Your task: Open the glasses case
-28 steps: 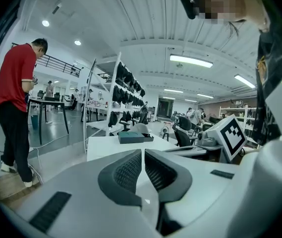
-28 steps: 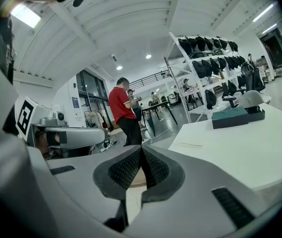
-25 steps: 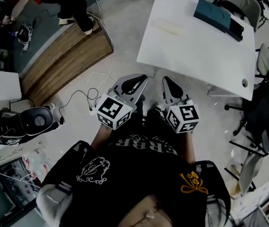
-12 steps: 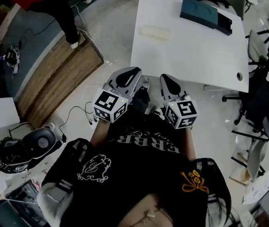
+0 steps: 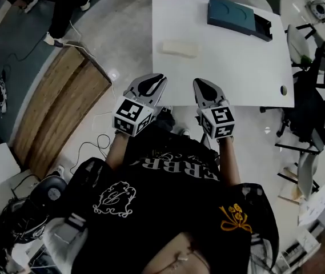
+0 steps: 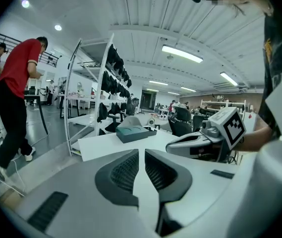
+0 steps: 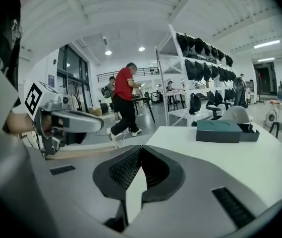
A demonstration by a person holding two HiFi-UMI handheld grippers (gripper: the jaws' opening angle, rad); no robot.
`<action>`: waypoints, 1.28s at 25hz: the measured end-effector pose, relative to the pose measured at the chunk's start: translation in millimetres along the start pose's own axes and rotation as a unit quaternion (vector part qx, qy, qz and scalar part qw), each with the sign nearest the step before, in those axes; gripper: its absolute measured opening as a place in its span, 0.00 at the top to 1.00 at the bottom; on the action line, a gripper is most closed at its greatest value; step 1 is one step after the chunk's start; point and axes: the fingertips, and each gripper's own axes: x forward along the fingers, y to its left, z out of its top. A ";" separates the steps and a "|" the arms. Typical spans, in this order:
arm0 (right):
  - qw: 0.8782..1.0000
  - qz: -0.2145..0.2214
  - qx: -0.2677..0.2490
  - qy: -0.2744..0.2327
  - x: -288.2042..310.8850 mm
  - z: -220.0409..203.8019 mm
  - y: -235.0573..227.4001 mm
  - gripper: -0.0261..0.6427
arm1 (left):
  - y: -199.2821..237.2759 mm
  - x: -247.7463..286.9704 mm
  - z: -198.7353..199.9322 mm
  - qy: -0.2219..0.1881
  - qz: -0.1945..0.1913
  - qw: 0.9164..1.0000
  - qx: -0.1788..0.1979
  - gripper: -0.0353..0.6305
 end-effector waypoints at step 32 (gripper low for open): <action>0.871 0.066 -0.400 0.278 211.8 -84.4 -109.0 0.58 | 147.1 109.0 -105.5 0.139 -0.063 0.988 -0.019 0.73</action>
